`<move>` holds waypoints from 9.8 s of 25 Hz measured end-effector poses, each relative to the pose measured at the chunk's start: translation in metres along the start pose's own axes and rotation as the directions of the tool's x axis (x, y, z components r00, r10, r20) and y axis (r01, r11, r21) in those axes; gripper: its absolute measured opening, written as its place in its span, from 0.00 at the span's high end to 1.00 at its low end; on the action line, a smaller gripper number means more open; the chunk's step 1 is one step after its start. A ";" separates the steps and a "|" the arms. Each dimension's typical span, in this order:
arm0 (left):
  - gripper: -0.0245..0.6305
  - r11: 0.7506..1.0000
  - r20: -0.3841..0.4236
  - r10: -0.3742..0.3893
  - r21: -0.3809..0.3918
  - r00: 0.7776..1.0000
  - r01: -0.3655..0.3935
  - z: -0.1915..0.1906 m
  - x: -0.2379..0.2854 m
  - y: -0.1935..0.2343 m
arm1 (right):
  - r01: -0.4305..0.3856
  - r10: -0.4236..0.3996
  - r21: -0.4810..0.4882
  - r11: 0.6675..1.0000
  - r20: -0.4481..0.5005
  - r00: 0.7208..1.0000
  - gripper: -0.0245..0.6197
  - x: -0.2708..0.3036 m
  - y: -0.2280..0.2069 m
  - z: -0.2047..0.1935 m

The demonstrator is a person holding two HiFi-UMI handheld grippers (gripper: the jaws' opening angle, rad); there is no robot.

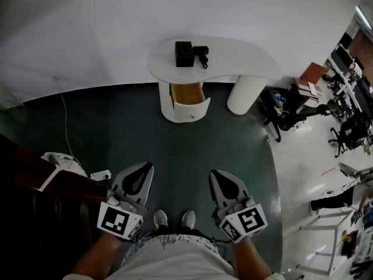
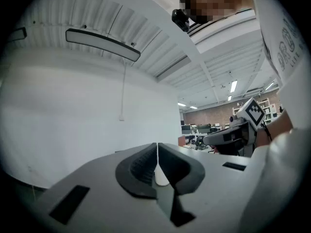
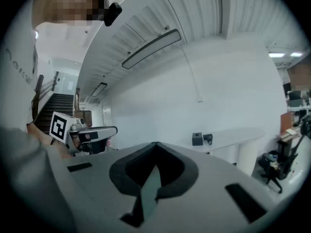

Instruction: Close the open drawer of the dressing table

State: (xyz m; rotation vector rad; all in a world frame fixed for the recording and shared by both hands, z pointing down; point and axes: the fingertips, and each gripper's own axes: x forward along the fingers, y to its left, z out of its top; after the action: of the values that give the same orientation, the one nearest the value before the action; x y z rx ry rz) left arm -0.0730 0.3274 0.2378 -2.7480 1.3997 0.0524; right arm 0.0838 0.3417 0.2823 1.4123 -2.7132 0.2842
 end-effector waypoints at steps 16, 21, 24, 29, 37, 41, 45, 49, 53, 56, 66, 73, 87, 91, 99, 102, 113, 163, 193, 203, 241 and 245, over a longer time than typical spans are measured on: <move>0.93 1.000 -0.024 -0.010 0.005 1.000 0.010 -0.008 0.016 0.001 | 0.001 -0.001 -0.001 1.000 -0.012 1.000 0.95 0.013 -0.012 -0.004; 0.93 1.000 -0.032 -0.016 0.016 0.999 0.016 -0.010 0.019 0.001 | 0.015 -0.014 0.009 1.000 -0.011 1.000 0.95 0.016 -0.017 -0.005; 0.93 1.000 -0.024 -0.016 0.006 1.000 0.016 -0.009 0.020 -0.002 | 0.022 -0.022 0.015 1.000 -0.005 1.000 0.95 0.016 -0.018 -0.005; 0.93 1.000 -0.018 -0.018 0.008 1.000 0.019 -0.009 0.023 -0.005 | 0.031 -0.031 0.013 0.999 -0.001 1.000 0.95 0.015 -0.024 -0.005; 0.93 1.000 -0.028 -0.012 0.005 1.000 0.013 -0.012 0.025 -0.003 | 0.037 -0.037 -0.002 0.999 -0.005 0.999 0.89 0.018 -0.027 -0.003; 0.93 1.000 -0.033 -0.009 0.004 0.999 0.009 -0.012 0.025 -0.003 | 0.039 -0.039 -0.004 0.999 -0.004 0.999 0.86 0.017 -0.029 -0.003; 0.93 1.000 -0.039 -0.006 0.004 0.999 0.006 -0.014 0.026 -0.003 | 0.045 -0.045 0.000 0.999 -0.006 0.999 0.84 0.016 -0.033 -0.003; 0.93 1.000 -0.042 -0.004 0.006 0.999 0.004 -0.016 0.028 -0.004 | 0.046 -0.046 0.000 0.999 -0.010 0.999 0.81 0.015 -0.037 -0.003; 0.93 1.000 -0.054 0.007 -0.002 0.999 -0.007 -0.020 0.030 -0.004 | 0.049 -0.049 0.000 0.999 -0.010 0.999 0.78 0.015 -0.041 -0.004; 0.93 1.000 -0.061 0.011 -0.001 0.998 -0.011 -0.022 0.031 -0.004 | 0.047 -0.047 0.001 0.999 -0.013 0.999 0.77 0.015 -0.044 -0.005; 0.93 0.999 -0.076 0.046 -0.007 0.996 -0.047 -0.030 0.041 -0.018 | 0.029 -0.029 0.001 1.000 -0.024 0.999 0.75 0.006 -0.064 -0.012; 0.93 0.998 -0.078 0.066 0.006 0.995 -0.066 -0.033 0.056 -0.040 | -0.004 0.004 -0.001 1.000 -0.037 0.999 0.74 -0.002 -0.089 -0.019; 0.93 0.994 -0.058 0.104 0.037 0.993 -0.102 -0.032 0.085 -0.046 | -0.042 0.042 -0.002 0.999 -0.032 0.999 0.75 0.002 -0.124 -0.024; 0.93 0.994 -0.047 0.105 0.041 0.993 -0.103 -0.030 0.095 -0.041 | -0.038 0.038 -0.005 0.999 -0.032 0.999 0.75 0.009 -0.134 -0.023; 0.93 0.994 -0.047 0.107 0.022 0.993 -0.106 -0.043 0.118 -0.012 | -0.020 0.019 -0.010 1.000 -0.038 0.999 0.75 0.039 -0.150 -0.022; 0.93 0.995 -0.054 0.100 0.010 0.994 -0.099 -0.050 0.130 0.005 | -0.011 0.010 -0.008 1.000 -0.046 0.999 0.75 0.058 -0.154 -0.022; 0.93 0.997 -0.083 0.068 -0.039 0.994 -0.071 -0.075 0.193 0.110 | 0.007 -0.005 0.018 1.000 -0.117 0.993 0.75 0.173 -0.167 -0.024; 0.93 0.986 -0.418 -0.106 -0.162 0.902 0.040 -0.269 0.370 0.311 | 0.315 -0.207 0.144 0.938 -0.496 0.843 0.75 0.421 -0.324 -0.211; 0.93 0.975 -0.613 -0.117 -0.220 0.782 -0.027 -0.376 0.354 0.295 | 0.345 -0.103 0.200 0.917 -0.716 0.690 0.75 0.450 -0.355 -0.427; 0.93 0.972 -0.617 -0.089 -0.224 0.782 -0.066 -0.379 0.354 0.311 | 0.318 -0.107 0.167 0.933 -0.715 0.691 0.78 0.461 -0.361 -0.425; 0.93 0.949 -0.642 0.070 -0.192 0.763 -0.249 -0.368 0.375 0.355 | 0.292 -0.115 0.173 0.941 -0.647 0.754 0.78 0.624 -0.433 -0.375; 0.93 0.947 -0.643 0.079 -0.189 0.762 -0.258 -0.367 0.374 0.356 | 0.277 -0.123 0.155 0.948 -0.626 0.770 0.79 0.637 -0.438 -0.370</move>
State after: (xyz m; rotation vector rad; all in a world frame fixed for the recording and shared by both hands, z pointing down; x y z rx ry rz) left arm -0.1397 -0.2074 0.5700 -2.9857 1.9119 -0.8151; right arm 0.0667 -0.3445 0.7961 1.3409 -2.0258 0.9052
